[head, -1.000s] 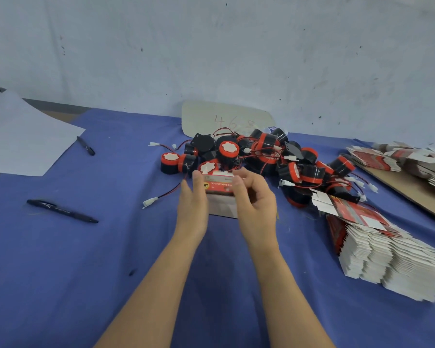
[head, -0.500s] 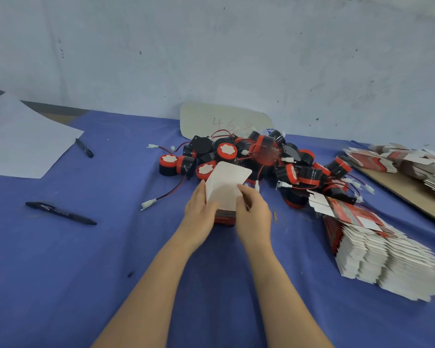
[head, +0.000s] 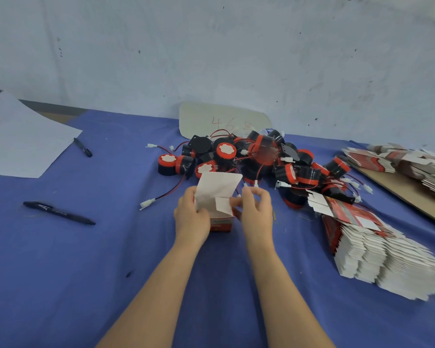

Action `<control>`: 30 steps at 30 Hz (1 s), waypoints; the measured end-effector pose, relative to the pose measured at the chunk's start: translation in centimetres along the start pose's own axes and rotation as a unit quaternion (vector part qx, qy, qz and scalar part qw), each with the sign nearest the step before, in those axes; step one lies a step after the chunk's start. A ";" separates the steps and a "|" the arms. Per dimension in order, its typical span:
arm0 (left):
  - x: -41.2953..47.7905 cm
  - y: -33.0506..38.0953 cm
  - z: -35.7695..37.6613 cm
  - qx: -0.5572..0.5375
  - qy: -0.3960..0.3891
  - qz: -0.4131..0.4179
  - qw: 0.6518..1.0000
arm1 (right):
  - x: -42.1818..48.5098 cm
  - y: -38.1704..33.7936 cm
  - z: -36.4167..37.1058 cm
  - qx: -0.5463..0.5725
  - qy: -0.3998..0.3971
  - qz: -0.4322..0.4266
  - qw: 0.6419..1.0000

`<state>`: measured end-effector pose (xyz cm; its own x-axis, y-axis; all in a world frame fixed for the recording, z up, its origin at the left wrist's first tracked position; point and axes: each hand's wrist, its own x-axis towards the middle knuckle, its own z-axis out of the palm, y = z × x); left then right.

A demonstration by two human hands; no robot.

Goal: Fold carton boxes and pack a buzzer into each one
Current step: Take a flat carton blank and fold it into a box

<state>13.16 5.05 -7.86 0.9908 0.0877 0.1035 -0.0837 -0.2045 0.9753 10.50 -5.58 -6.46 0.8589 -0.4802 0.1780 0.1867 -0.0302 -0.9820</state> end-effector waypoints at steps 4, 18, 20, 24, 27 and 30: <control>-0.3 0.2 0.1 -0.059 0.016 -0.009 0.998 | -0.2 -0.8 0.0 0.014 -0.058 -0.048 0.997; -0.2 0.5 -0.5 -0.148 -0.002 -0.014 0.989 | -0.2 0.0 -0.9 -0.257 -0.231 -0.064 0.936; -0.2 0.8 -0.7 -0.159 -0.001 -0.034 0.987 | -0.2 -0.1 -1.3 -0.253 -0.278 -0.053 0.925; -0.3 1.3 -1.1 -0.167 -0.030 -0.003 0.986 | 0.0 -0.4 -1.2 -0.222 -0.240 -0.082 0.942; -0.7 1.2 -1.1 -0.127 -0.050 0.081 0.987 | 0.2 -0.6 -1.2 -0.167 -0.192 -0.068 0.965; -0.9 1.4 -1.2 -0.093 -0.039 0.111 0.989 | 0.0 -0.7 -1.2 -0.132 -0.189 -0.053 0.972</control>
<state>12.07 5.82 -6.35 0.9506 -0.0164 0.3101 -0.3105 -0.0261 0.9502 9.82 -6.66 -5.81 0.9647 -0.1077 0.2405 0.1975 -0.3086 -0.9304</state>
